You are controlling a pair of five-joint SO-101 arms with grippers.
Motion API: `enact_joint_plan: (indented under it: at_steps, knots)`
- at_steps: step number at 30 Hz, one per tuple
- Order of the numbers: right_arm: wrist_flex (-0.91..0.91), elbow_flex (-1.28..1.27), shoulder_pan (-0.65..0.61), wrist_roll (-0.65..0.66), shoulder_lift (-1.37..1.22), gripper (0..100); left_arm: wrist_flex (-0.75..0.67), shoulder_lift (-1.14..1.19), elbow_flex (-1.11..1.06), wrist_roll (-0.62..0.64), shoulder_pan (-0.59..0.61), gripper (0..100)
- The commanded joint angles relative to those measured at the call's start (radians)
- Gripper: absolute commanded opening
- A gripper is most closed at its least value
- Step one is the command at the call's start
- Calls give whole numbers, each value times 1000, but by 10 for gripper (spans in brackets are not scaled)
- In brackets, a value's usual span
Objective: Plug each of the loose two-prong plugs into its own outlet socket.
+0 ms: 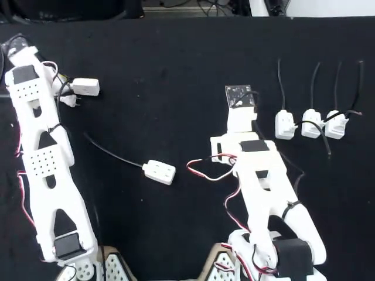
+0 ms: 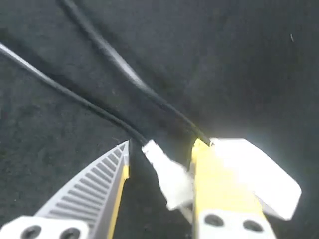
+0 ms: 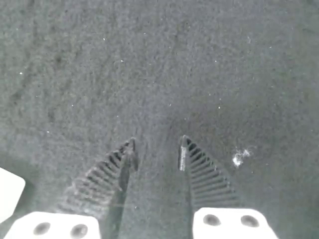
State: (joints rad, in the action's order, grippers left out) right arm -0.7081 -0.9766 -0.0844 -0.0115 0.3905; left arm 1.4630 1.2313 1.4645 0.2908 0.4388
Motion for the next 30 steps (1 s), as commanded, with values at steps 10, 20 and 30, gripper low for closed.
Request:
enact_joint_plan:
  at_steps: [10, 20, 30]
  knots:
    - [20, 16, -12, 3, 50, 138, -2, 100, 71, 107, 25, 201]
    - [20, 16, -12, 3, 50, 138, 207, -2, 71, 101, -5, 34]
    - [18, 16, -9, 3, 50, 138, 301, -101, 64, 9, -25, 29]
